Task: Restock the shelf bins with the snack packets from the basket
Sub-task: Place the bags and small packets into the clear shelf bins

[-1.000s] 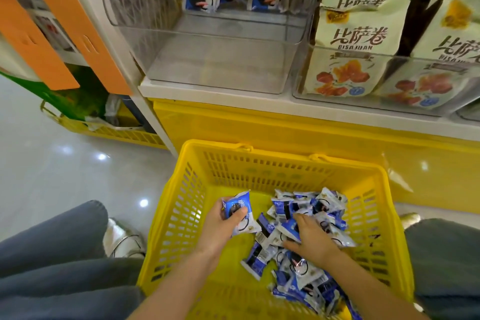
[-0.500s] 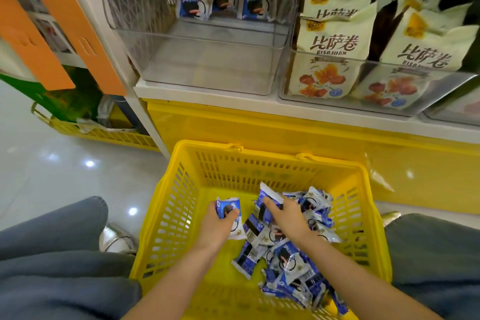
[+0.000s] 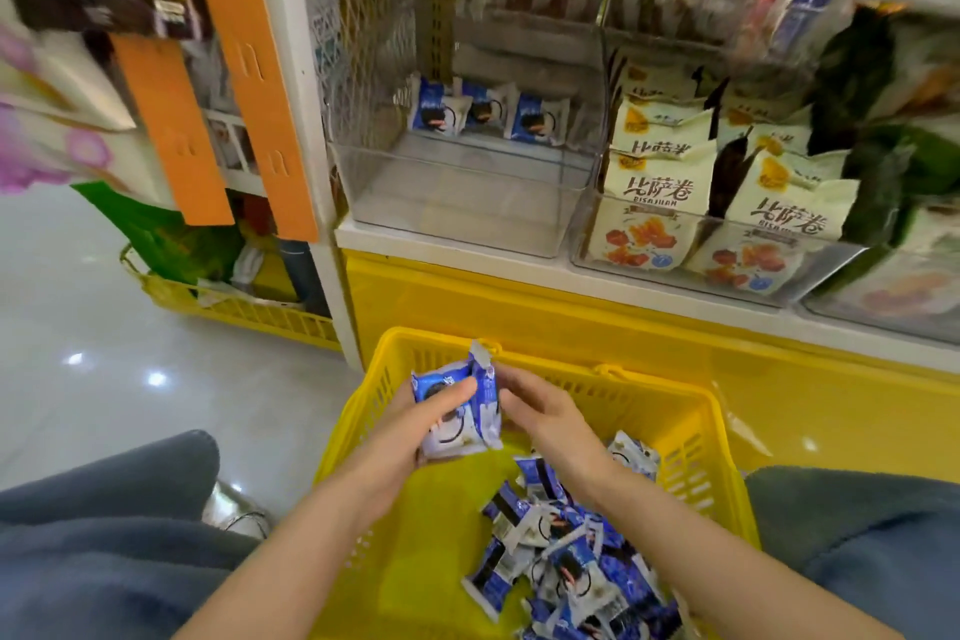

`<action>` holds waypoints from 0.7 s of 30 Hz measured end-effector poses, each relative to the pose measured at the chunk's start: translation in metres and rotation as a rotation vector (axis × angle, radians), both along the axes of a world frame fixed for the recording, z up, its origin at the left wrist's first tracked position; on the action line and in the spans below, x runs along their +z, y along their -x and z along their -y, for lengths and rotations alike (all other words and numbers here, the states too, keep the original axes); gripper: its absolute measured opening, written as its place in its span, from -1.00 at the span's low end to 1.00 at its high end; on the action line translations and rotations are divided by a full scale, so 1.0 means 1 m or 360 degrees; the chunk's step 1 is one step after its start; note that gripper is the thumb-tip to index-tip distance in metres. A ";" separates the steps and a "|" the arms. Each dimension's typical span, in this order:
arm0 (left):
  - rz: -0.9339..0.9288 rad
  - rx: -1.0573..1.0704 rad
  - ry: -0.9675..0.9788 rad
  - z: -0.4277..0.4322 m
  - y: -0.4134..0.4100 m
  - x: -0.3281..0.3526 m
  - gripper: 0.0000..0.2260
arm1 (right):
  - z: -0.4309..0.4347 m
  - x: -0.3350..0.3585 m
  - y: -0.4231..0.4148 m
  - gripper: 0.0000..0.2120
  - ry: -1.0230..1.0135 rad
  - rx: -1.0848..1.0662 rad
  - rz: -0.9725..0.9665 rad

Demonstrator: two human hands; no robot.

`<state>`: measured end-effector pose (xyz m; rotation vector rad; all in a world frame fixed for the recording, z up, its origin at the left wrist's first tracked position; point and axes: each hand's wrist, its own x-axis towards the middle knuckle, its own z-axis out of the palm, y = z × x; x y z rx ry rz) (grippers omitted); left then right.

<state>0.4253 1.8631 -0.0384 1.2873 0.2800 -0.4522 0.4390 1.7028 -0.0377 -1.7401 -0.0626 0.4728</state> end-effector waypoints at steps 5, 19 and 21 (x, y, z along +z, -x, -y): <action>0.0096 -0.0016 -0.0165 -0.010 -0.002 0.037 -0.38 | -0.001 0.037 -0.007 -0.74 0.0045 0.0080 0.0103; 0.0463 0.0171 -0.0491 -0.022 -0.058 0.088 -0.91 | -0.011 0.112 -0.054 -0.86 0.0373 0.0261 0.0495; 0.0459 0.0230 -0.0442 -0.029 -0.069 0.093 -0.91 | -0.013 0.130 -0.073 -0.82 0.0436 0.0180 0.0575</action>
